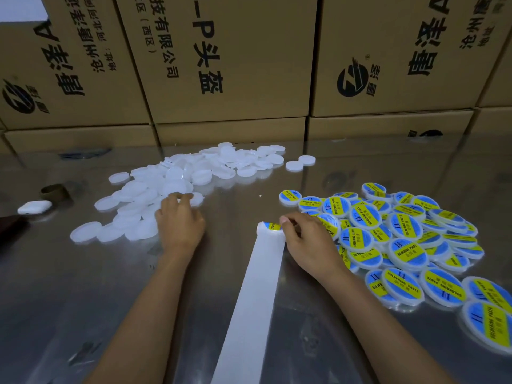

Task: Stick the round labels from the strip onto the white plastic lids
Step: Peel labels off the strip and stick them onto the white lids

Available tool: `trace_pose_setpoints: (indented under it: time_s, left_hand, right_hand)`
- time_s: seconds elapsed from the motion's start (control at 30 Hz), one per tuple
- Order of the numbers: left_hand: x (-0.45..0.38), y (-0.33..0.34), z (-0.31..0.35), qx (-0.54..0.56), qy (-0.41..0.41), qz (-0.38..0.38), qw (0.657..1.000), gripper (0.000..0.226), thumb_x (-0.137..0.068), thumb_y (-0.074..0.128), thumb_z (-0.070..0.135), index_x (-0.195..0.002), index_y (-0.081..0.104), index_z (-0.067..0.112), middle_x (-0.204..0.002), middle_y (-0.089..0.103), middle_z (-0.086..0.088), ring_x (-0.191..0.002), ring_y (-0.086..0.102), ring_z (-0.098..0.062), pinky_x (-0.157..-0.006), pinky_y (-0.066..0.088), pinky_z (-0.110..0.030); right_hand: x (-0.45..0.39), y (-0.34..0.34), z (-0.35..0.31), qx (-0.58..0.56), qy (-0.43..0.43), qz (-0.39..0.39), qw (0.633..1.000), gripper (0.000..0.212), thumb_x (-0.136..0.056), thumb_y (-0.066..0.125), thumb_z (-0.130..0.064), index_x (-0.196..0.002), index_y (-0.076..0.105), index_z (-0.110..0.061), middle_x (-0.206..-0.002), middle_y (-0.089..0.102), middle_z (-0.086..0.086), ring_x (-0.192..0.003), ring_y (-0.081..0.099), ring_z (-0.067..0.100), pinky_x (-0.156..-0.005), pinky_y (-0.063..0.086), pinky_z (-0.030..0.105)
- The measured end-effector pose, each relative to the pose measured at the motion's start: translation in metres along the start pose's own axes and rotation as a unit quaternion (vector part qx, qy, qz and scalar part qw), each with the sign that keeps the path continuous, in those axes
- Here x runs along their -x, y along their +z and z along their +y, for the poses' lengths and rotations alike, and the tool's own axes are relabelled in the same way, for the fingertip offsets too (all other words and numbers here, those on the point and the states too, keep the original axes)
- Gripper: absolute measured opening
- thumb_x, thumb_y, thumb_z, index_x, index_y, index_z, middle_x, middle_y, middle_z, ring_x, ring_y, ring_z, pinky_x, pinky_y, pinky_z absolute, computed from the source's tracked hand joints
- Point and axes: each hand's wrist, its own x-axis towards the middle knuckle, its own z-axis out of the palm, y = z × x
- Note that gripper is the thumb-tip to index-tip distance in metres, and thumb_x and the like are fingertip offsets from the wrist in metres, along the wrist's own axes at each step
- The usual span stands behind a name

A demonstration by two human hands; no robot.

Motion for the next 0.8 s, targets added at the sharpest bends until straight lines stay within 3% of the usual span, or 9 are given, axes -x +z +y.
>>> trace_pose_setpoints:
  time_s: [0.1,0.2,0.37,0.47,0.6,0.7,0.8]
  left_hand:
    - [-0.011,0.005,-0.014,-0.04,-0.058,-0.011,0.997,0.042,-0.096,0.054,0.015,-0.135,0.057,0.0,-0.145,0.047,-0.022,-0.136,0.035,-0.038,-0.111,0.026,-0.048]
    - [-0.015,0.01,-0.016,-0.103,-0.057,-0.034,0.992,0.034,-0.099,0.049,0.023,-0.121,0.064,0.002,-0.142,0.049,-0.02,-0.134,0.035,-0.037,-0.112,0.024,-0.047]
    - [-0.016,0.011,-0.018,-0.094,-0.009,0.021,0.995,0.023,-0.097,0.054,0.011,-0.104,0.074,0.001,-0.118,0.064,-0.021,-0.117,0.049,-0.04,-0.103,0.031,-0.045]
    - [-0.014,0.007,-0.012,-0.019,0.012,0.061,0.998,0.023,-0.101,0.051,0.01,-0.099,0.068,-0.005,-0.103,0.067,-0.026,-0.103,0.055,-0.043,-0.091,0.039,-0.047]
    - [-0.008,0.002,-0.001,0.085,-0.009,0.055,0.995,0.023,-0.101,0.047,0.016,-0.114,0.058,0.0,-0.104,0.065,-0.023,-0.097,0.059,-0.043,-0.076,0.045,-0.043]
    - [-0.005,0.001,0.009,0.176,-0.029,0.036,0.983,0.018,-0.096,0.055,0.019,-0.109,0.059,0.007,-0.099,0.067,-0.016,-0.09,0.059,-0.034,-0.075,0.042,-0.034]
    - [-0.002,0.0,0.023,0.297,-0.062,-0.003,0.953,0.01,-0.092,0.063,0.015,-0.101,0.061,0.012,-0.1,0.068,-0.008,-0.086,0.061,-0.023,-0.076,0.05,-0.033]
  right_hand:
    - [-0.002,0.002,0.002,0.002,0.002,0.016,1.0,0.03,-0.101,0.048,-0.03,-0.075,0.056,-0.018,-0.064,0.05,-0.007,-0.073,0.049,0.018,-0.065,0.032,0.031]
    - [-0.005,0.003,0.003,0.004,-0.001,0.026,1.0,0.035,-0.101,0.049,-0.029,-0.067,0.046,-0.02,-0.057,0.043,-0.007,-0.064,0.042,0.013,-0.059,0.024,0.027]
    - [-0.005,0.001,0.002,-0.009,0.002,0.024,1.0,0.033,-0.1,0.049,-0.03,-0.073,0.057,-0.013,-0.062,0.052,-0.005,-0.065,0.048,0.011,-0.057,0.033,0.021]
    - [-0.006,-0.002,0.002,0.0,0.004,0.008,1.0,0.03,-0.1,0.05,-0.029,-0.087,0.068,-0.008,-0.078,0.064,0.003,-0.08,0.056,0.017,-0.072,0.041,0.031]
    - [-0.006,-0.005,0.004,0.022,-0.011,-0.03,0.999,0.031,-0.099,0.053,-0.028,-0.091,0.073,-0.006,-0.088,0.066,0.009,-0.092,0.056,0.019,-0.085,0.043,0.033]
    - [-0.006,-0.006,0.005,0.037,-0.022,-0.051,0.998,0.031,-0.097,0.055,-0.027,-0.085,0.072,-0.005,-0.083,0.064,0.008,-0.091,0.051,0.018,-0.084,0.038,0.028]
    - [-0.006,-0.007,0.004,0.02,-0.013,-0.069,0.997,0.023,-0.095,0.06,-0.027,-0.089,0.073,-0.009,-0.086,0.066,0.006,-0.092,0.054,0.018,-0.083,0.042,0.03]
